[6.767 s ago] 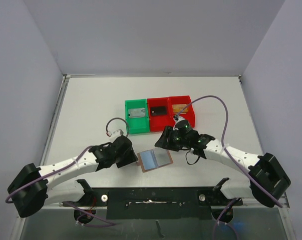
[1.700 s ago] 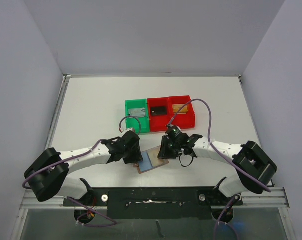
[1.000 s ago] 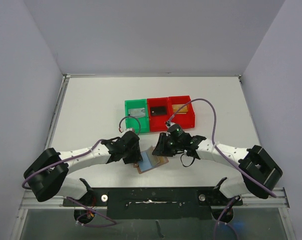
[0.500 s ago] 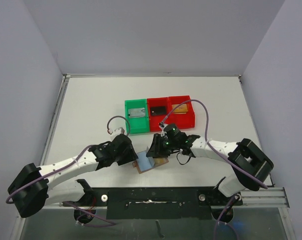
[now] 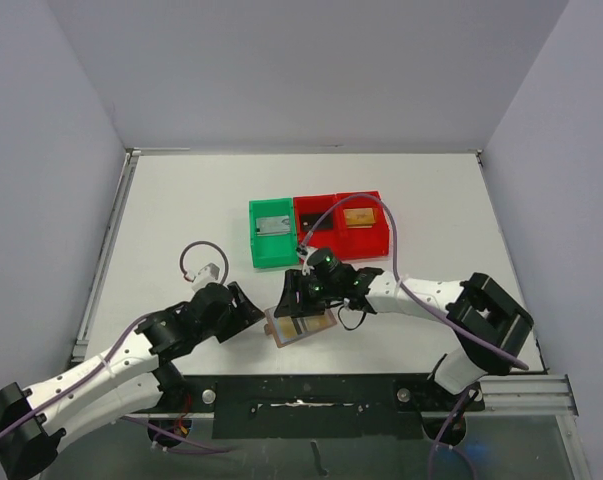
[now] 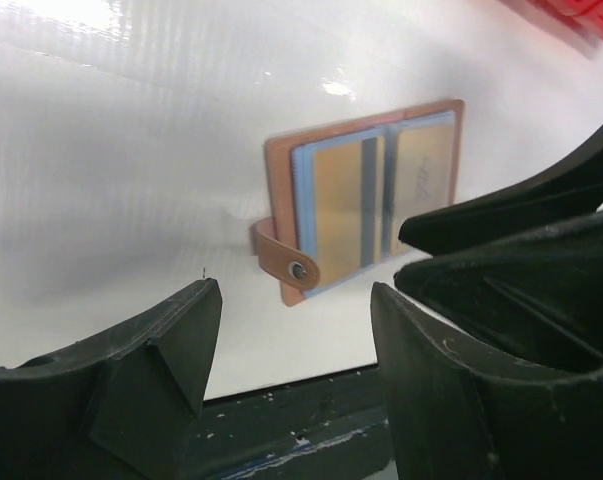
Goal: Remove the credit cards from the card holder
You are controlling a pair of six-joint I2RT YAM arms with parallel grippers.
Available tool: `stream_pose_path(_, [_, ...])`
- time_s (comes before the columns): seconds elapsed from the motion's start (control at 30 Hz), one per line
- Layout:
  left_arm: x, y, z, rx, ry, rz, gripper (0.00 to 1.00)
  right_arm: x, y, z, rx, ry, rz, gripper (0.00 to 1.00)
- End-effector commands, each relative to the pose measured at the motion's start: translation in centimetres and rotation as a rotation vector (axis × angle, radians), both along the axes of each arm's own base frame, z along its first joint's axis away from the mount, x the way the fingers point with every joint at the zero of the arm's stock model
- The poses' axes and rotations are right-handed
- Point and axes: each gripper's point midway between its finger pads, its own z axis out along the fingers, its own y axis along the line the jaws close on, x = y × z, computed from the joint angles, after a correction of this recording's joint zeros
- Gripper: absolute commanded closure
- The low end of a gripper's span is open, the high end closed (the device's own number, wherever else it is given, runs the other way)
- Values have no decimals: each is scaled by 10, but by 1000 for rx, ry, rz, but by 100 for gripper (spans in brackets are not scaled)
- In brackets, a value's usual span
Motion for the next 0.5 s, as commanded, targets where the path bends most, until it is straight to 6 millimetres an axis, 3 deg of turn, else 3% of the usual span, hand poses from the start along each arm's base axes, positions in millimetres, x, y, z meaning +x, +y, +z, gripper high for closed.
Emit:
stream_pose_path(0.0, [2, -25, 39, -152, -50, -67, 39, 30, -17, 33, -39, -149, -118, 50])
stream_pose_path(0.1, [-1, -44, 61, -225, -58, -136, 40, 40, -37, 36, -81, -173, -210, 54])
stream_pose_path(0.2, [-6, -64, 71, -297, -50, -178, 43, 47, -52, 37, -78, -172, -275, 57])
stream_pose_path(0.3, [-17, -89, 71, -362, -30, -210, 46, 52, -66, 37, -73, -178, -315, 59])
stream_pose_path(0.47, [-29, -117, 48, -301, -11, -202, 47, 60, -80, 45, -75, -230, -333, 60])
